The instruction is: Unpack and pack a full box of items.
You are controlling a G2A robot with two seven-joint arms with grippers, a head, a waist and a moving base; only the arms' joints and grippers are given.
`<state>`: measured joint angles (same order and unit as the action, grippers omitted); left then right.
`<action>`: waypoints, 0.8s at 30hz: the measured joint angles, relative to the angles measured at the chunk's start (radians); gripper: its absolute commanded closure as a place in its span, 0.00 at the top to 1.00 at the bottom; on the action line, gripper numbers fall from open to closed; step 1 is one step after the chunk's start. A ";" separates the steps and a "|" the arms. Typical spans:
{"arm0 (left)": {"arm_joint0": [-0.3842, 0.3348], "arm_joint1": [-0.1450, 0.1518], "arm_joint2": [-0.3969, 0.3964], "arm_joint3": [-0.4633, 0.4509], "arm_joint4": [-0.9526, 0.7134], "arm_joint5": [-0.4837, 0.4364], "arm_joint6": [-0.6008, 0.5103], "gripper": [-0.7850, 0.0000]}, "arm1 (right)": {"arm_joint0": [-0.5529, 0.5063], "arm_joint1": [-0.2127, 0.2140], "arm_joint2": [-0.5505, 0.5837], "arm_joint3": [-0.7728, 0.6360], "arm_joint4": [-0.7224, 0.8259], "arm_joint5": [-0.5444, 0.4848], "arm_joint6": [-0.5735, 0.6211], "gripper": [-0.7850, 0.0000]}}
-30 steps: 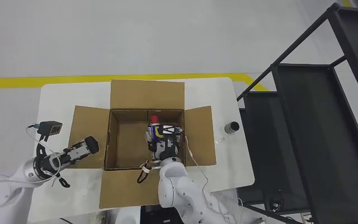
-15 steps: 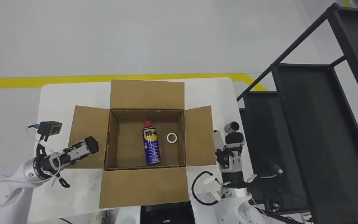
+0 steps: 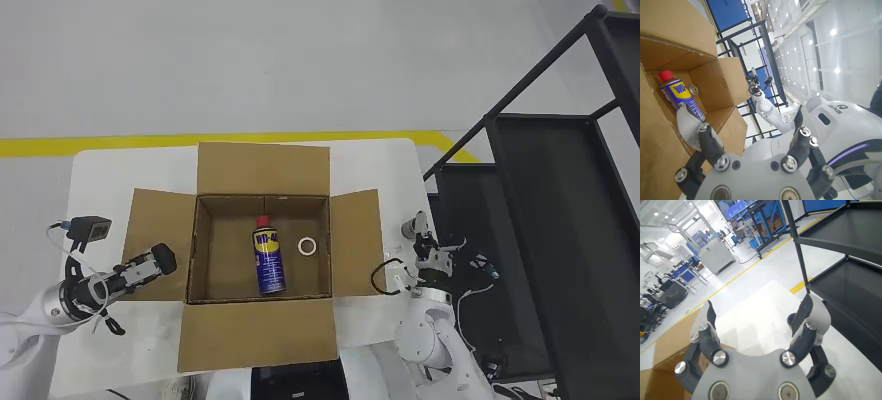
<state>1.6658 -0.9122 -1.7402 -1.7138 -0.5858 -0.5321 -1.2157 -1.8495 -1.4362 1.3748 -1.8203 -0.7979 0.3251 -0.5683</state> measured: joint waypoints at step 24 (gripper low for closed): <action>0.000 0.000 0.000 0.000 0.000 0.000 0.000 1.00 | 0.276 -0.037 -0.038 0.497 -0.021 0.097 -0.054 1.00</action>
<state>1.6658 -0.9122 -1.7402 -1.7138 -0.5858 -0.5321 -1.2157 -1.5734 -1.4733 1.3366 -1.3231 -0.8187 0.4225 -0.6224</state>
